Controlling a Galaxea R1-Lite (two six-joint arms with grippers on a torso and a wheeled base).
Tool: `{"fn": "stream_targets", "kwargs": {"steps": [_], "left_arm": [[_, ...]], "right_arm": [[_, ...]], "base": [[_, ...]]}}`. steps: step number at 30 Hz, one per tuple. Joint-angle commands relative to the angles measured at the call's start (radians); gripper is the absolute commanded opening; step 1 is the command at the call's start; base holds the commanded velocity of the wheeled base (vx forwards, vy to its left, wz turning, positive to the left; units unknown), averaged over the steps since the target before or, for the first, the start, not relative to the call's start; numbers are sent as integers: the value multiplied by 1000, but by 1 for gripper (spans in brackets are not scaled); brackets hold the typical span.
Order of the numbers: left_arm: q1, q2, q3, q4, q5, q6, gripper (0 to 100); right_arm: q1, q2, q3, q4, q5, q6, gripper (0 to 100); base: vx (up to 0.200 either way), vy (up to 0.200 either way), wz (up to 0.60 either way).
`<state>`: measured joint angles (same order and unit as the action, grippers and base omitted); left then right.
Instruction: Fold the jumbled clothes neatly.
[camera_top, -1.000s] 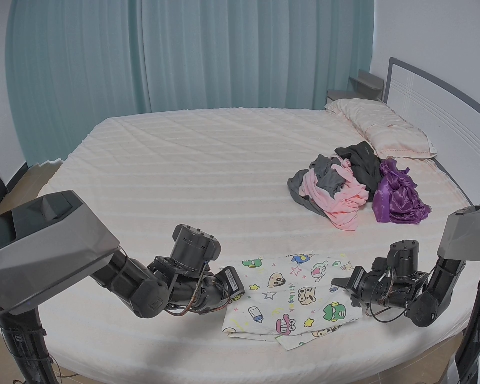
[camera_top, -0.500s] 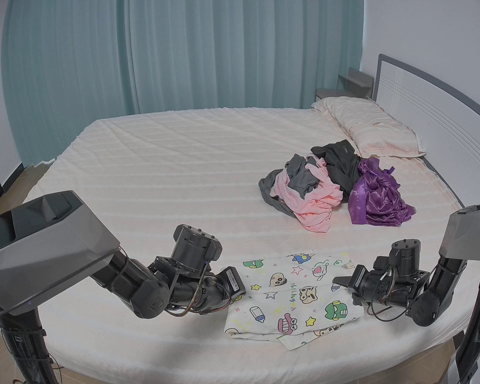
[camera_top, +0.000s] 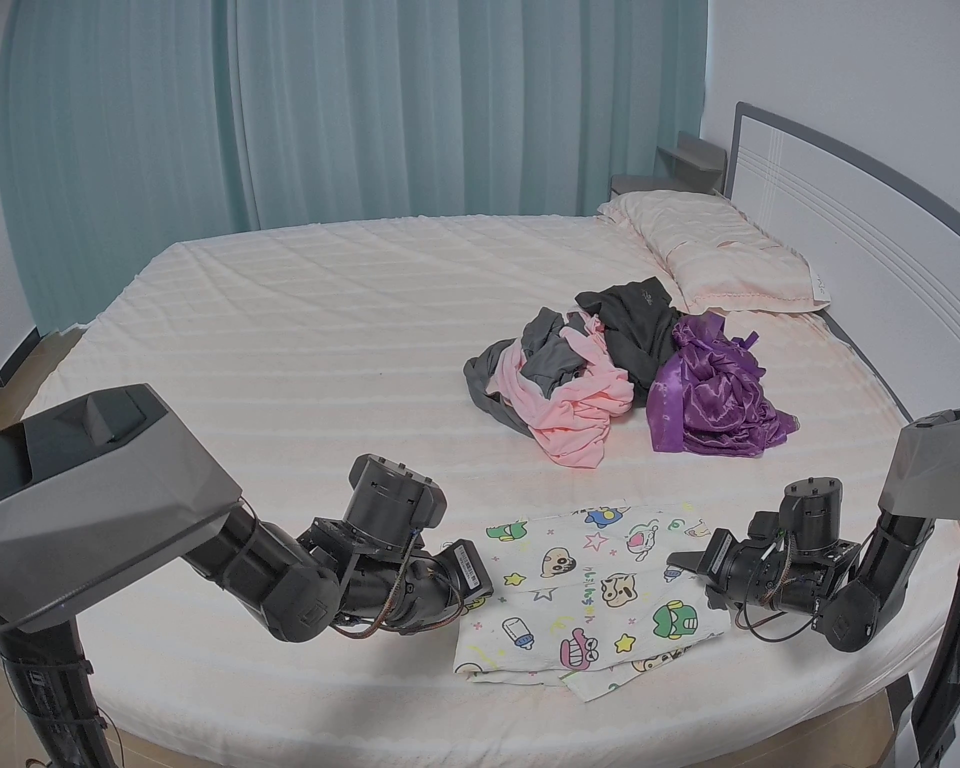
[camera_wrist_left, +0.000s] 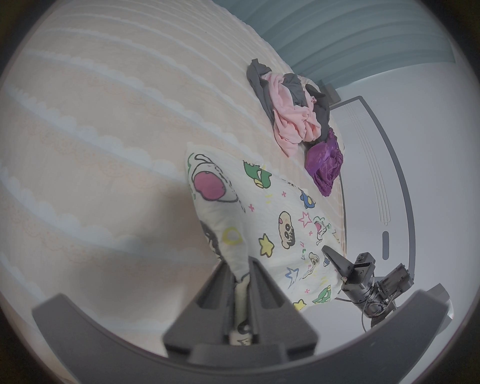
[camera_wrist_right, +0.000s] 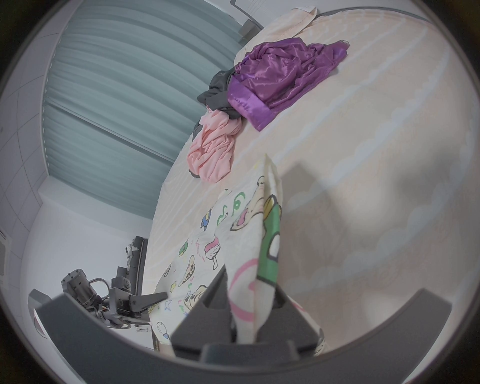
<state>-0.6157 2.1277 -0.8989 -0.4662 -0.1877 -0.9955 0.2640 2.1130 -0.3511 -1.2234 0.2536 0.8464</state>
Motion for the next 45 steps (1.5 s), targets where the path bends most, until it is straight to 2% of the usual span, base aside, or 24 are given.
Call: {"fn": "stream_targets", "kwargs": {"steps": [1, 2, 3, 6, 11, 12, 14, 19, 26, 31, 32, 37, 45], "left_arm": [[1, -3, 28, -8, -1, 0, 100], [1, -3, 32, -14, -1, -2, 100], [1, -3, 37, -22, 1, -2, 100], [1, -11, 55, -25, 4, 3, 100], [10, -81, 103, -25, 33, 14, 100], [11, -107, 104, -25, 48, 14, 100], [13, -114, 104, -26, 56, 14, 100], [10, -110, 103, -32, 62, 12, 100], [10, -110, 97, -32, 63, 8, 100], [10, -109, 94, -32, 80, 6, 100], [10, -106, 92, -32, 94, 6, 100], [7, -106, 97, -68, 96, 5, 100], [-9, -100, 103, -95, 122, 0, 100]], "right_arm": [[-2, 9, 11, -1, -1, -23, 0], [-2, 13, 15, -1, -1, -38, 0], [-2, 15, 17, -1, -1, -52, 100], [-5, 10, 23, -1, -2, -63, 100], [-40, -7, 61, -1, -4, -148, 100], [-51, -25, 83, -1, -2, -202, 100], [-57, -59, 107, -1, -2, -234, 100], [-52, -123, 161, 15, 10, -291, 100], [-42, -113, 250, 19, 13, -444, 100], [-31, -105, 268, 19, 13, -472, 100], [-26, -102, 284, 19, 12, -501, 0], [-29, -102, 314, 19, 12, -575, 0], [-34, -103, 317, 22, 4, -599, 0]], "base": [[0, 0, 0], [0, 0, 0], [0, 0, 0], [0, 0, 0], [0, 0, 0], [0, 0, 0], [0, 0, 0], [0, 0, 0], [0, 0, 0], [0, 0, 0], [0, 0, 0], [0, 0, 0], [0, 0, 0]]}}
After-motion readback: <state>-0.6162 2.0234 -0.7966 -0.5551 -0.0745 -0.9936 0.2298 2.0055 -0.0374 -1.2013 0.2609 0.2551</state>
